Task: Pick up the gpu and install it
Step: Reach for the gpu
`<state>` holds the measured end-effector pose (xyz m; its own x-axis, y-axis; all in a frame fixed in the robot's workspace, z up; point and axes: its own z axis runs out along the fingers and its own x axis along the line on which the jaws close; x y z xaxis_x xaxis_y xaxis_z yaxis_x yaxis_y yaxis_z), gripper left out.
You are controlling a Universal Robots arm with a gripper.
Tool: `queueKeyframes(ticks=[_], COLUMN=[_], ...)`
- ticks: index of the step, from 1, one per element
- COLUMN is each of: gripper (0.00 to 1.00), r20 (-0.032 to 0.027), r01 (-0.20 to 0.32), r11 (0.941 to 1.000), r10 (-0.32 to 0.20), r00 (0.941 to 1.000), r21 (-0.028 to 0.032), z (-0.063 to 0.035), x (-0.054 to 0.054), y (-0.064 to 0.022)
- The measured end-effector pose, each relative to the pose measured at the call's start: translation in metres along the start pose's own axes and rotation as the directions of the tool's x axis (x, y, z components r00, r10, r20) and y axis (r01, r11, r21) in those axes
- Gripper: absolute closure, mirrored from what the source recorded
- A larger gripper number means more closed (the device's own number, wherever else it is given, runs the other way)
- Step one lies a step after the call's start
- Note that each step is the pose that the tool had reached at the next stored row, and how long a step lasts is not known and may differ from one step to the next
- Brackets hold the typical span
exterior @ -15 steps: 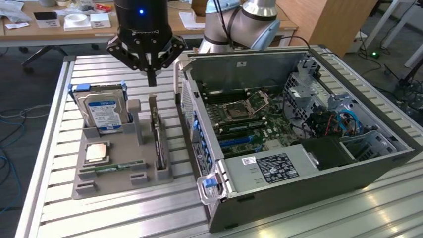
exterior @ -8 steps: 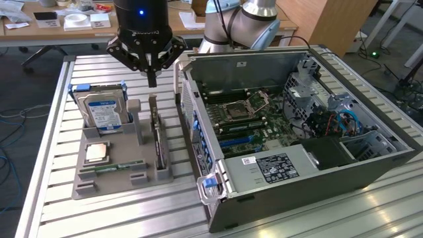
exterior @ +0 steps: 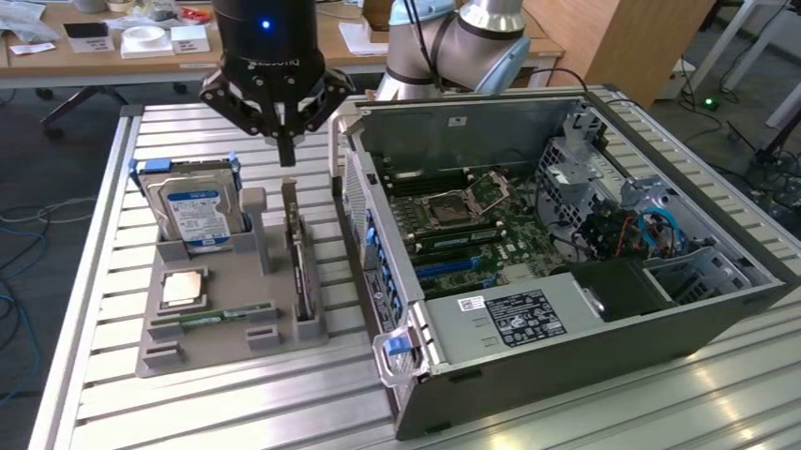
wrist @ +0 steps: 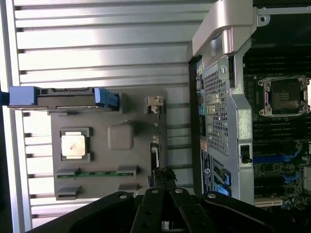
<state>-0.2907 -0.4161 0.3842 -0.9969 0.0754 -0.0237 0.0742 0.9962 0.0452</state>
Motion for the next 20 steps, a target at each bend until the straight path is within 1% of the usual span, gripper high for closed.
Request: queueKeyframes(ticks=[4,12,20], gripper=[0.89,0.89,0.89], r20=[0.0001,0.0001,0.0], r01=[0.0,0.0,0.0], r11=[1.0,1.0,1.0], r10=[0.0,0.0,0.0], r00=[1.0,1.0,1.0], r21=[0.0,0.0,0.0001], z=[-0.0002,-0.0008,-0.0014], x=[0.0,-0.001,-0.002], y=[-0.0046,-0.0188,-0.0312])
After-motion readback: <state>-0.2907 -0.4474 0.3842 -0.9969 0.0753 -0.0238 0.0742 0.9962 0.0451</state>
